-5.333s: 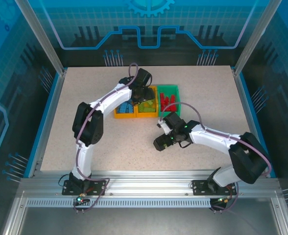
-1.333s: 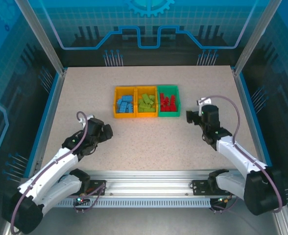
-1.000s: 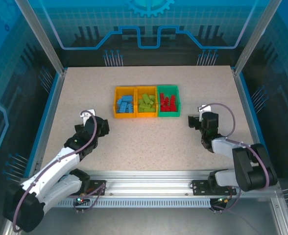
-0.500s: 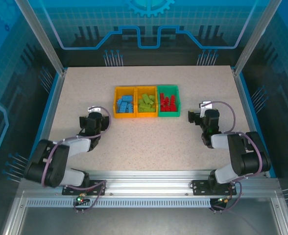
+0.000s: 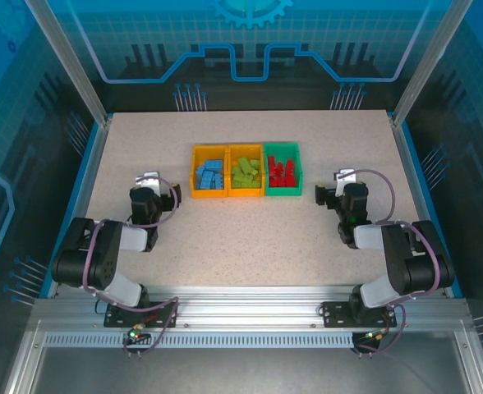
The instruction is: Sort the legos into containers by color
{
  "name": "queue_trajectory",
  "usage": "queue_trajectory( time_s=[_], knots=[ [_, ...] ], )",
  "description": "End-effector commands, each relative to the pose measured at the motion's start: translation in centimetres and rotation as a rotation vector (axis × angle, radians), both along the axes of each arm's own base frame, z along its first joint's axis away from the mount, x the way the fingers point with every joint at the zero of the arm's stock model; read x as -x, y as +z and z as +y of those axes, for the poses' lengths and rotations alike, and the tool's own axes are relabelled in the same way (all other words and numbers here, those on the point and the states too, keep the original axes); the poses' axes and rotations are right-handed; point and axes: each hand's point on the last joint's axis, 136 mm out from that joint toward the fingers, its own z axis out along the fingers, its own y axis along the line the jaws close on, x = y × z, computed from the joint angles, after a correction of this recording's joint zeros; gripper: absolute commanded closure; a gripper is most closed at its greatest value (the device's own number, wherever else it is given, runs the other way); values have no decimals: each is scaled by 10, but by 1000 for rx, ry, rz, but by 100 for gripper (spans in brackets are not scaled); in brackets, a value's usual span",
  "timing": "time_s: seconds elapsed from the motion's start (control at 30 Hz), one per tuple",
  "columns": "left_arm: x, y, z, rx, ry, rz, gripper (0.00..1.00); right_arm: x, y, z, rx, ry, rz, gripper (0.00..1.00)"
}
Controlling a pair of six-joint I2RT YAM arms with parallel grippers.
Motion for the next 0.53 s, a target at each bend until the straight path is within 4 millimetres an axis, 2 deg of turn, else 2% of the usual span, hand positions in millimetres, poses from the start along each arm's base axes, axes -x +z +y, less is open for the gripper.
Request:
queue_trajectory(
  time_s=[0.0, 0.5],
  knots=[
    [-11, 14, -7, 27, -38, -47, 1, -6, 11, -1, -14, -5, -40, 0],
    [-12, 14, -10, 28, -53, -45, 1, -7, 11, 1, 0, -3, -37, 0]
  ],
)
